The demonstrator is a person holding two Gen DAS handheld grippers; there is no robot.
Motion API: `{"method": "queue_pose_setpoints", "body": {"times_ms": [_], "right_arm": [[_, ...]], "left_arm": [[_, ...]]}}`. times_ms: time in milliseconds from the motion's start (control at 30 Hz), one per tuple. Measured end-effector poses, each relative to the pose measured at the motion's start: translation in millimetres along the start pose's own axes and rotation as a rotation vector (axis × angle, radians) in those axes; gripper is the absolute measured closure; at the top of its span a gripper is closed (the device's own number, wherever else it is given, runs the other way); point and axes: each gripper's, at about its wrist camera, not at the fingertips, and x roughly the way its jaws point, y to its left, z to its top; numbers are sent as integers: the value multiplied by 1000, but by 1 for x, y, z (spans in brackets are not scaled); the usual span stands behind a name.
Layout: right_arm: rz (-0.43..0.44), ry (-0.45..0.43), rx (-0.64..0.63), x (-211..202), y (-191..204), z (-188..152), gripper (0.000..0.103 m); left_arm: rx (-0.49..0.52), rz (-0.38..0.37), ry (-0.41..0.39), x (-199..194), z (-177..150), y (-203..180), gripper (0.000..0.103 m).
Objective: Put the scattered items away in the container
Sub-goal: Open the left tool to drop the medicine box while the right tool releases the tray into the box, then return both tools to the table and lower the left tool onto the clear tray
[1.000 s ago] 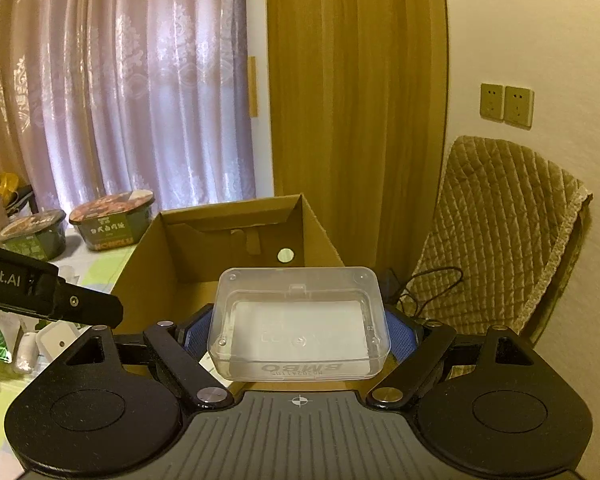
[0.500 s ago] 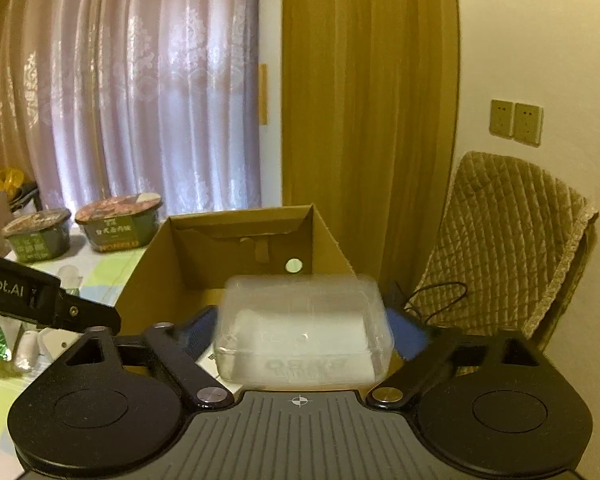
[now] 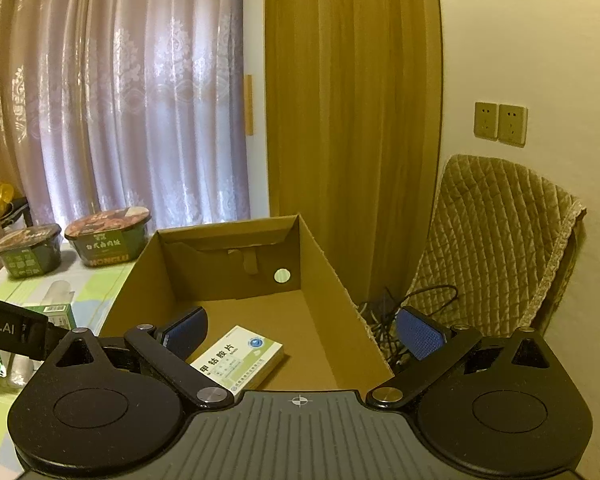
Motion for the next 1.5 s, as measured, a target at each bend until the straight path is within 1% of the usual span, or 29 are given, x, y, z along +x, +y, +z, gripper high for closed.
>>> {"method": "queue_pose_setpoints", "body": {"times_ms": [500, 700, 800, 900, 1033, 1300, 1400, 1500], "right_arm": [[24, -27, -23, -3, 17, 5, 0], [51, -43, -48, -5, 32, 6, 0], [76, -64, -54, -9, 41, 7, 0], [130, -84, -86, -14, 57, 6, 0], [238, -112, -152, -24, 83, 2, 0], [442, -95, -292, -37, 149, -13, 0], [508, -71, -329, -32, 173, -17, 0], [550, -11, -380, -15, 200, -25, 0]], "left_arm": [[-18, 36, 1, -17, -7, 19, 29], [-37, 62, -1, -30, -14, 38, 28], [-43, 93, 1, -41, -24, 56, 27], [-64, 139, 16, -51, -37, 81, 27], [-99, 206, 34, -64, -56, 120, 27], [-120, 354, 31, -85, -82, 188, 27], [-146, 398, 31, -88, -92, 212, 27], [-173, 433, 34, -91, -101, 233, 27]]}}
